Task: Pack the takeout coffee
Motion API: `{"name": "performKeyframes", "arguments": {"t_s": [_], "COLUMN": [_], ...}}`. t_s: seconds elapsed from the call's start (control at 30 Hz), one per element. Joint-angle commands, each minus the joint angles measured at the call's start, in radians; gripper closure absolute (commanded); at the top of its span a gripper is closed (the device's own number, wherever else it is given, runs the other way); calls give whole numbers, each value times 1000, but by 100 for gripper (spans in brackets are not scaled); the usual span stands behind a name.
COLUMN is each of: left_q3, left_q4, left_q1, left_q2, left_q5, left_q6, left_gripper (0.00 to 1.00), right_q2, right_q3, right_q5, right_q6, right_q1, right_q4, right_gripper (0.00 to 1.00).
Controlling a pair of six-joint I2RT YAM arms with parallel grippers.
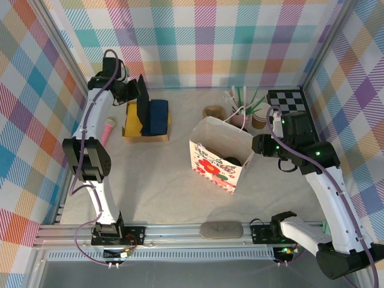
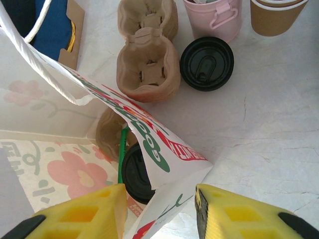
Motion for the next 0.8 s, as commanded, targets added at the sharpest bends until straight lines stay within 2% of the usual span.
{"name": "performKeyframes", "arguments": {"t_s": [0.0,0.23,0.5,0.77], "left_q3": [72,112,71,-2], "left_q4": [-27,-33,16,114], "left_q1": [8,-13,-31,-45], "left_q2": [-108,-172,-257,-338], "left_q5": [-3,74,156,255], "left_q6": [4,-8,-35,-91], "left_gripper": [100,100,100,100], "right_q2": [-6,-12,-29,-38], "right_q3": [-15,-7,1,15], "right_q5": [-32,-43,-76,-194], "right_q6": [14,19,11,-20], "right_q1": [-4,-4,-4,-4], "right_q4": [31,29,22,38], "right_gripper": [58,58,57,43]}}
